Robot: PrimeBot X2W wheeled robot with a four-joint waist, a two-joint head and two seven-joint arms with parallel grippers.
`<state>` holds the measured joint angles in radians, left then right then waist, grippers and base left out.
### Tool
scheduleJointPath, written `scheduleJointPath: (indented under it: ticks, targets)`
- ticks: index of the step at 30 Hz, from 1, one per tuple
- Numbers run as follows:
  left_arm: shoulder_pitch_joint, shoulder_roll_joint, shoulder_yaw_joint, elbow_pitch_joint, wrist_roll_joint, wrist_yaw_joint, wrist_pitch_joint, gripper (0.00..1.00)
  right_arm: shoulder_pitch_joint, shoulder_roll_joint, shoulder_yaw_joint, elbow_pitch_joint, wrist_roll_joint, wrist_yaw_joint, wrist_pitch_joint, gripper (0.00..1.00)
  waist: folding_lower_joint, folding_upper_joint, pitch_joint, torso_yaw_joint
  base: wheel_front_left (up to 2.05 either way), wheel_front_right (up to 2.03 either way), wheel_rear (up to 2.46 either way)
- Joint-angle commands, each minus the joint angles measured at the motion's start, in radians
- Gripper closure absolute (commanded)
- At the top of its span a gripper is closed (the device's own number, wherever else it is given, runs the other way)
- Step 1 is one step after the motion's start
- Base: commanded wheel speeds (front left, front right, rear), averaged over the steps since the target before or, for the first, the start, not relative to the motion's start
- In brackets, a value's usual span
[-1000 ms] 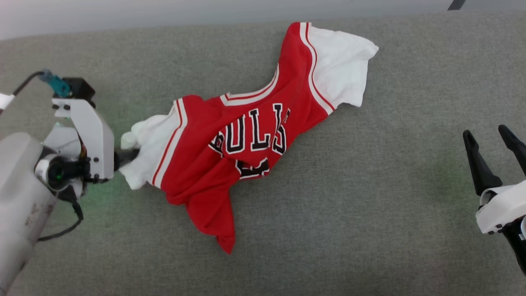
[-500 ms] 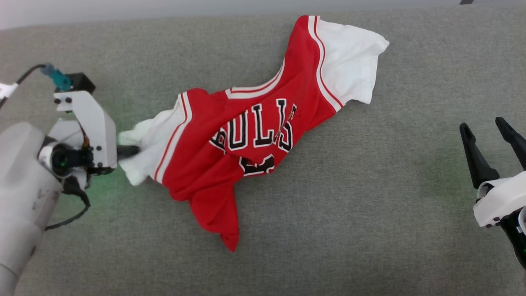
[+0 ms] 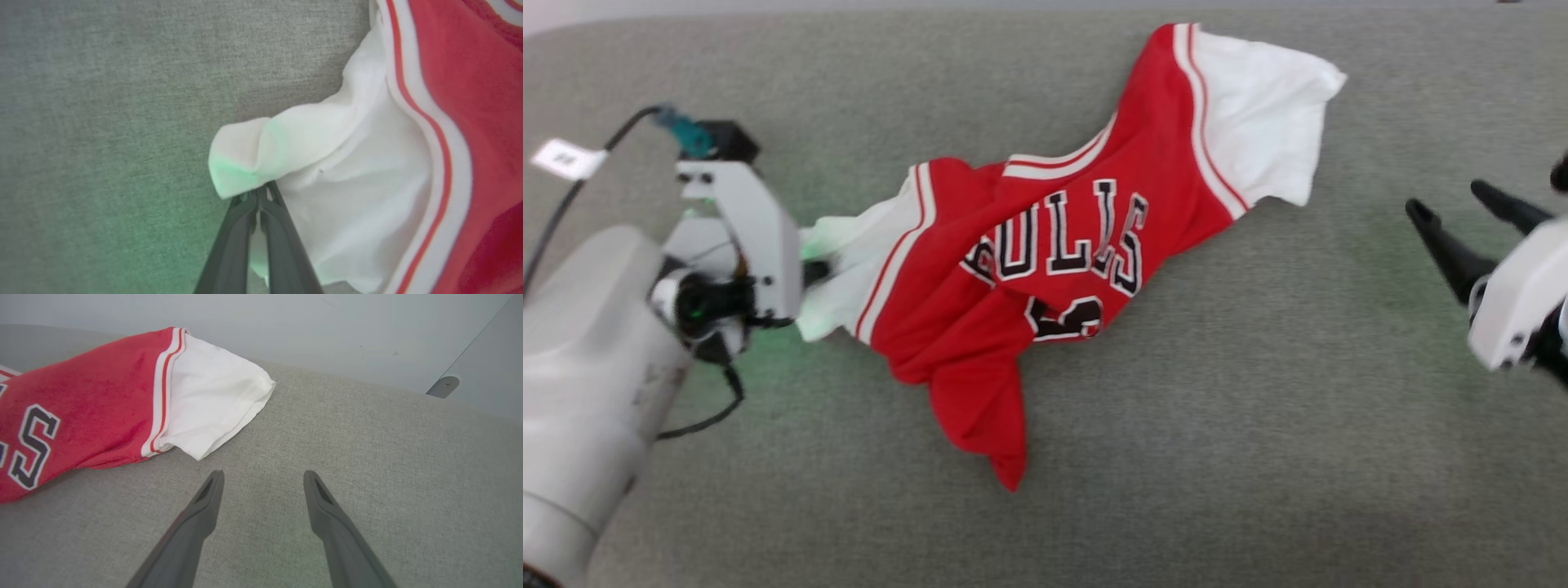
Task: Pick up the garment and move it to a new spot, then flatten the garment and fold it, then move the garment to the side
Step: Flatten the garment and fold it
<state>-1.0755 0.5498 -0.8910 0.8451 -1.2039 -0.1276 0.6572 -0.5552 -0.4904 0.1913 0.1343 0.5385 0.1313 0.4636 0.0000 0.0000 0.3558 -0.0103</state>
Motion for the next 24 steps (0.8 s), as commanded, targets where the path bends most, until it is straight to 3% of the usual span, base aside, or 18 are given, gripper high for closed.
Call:
scheduleJointPath:
  ticks: [1,9,17,24]
  targets:
    - [-0.002,-0.024,-0.011,-0.013,-0.001,-0.003,-0.005,1.00,-0.040,-0.010,0.013,0.023,0.020,-0.001,0.022,0.00,0.0000,0.0000,0.024,0.032,0.00,0.00,0.00]
    - [-0.035,-0.067,-0.051,-0.072,-0.020,-0.004,-0.037,1.00,-0.278,-0.046,0.091,0.253,0.110,-0.001,0.132,0.00,0.0000,0.0000,0.077,0.111,0.00,0.00,0.00]
    - [-0.061,-0.083,-0.091,-0.107,-0.037,-0.004,-0.064,1.00,-0.422,-0.032,0.140,0.451,0.115,-0.001,0.150,0.00,0.0000,0.0000,0.109,0.168,0.00,0.00,0.00]
    - [-0.081,-0.082,-0.127,-0.121,-0.066,0.000,-0.088,1.00,-0.520,0.016,0.152,0.649,0.104,-0.001,0.178,0.00,0.0000,0.0000,0.125,0.200,0.00,0.00,0.00]
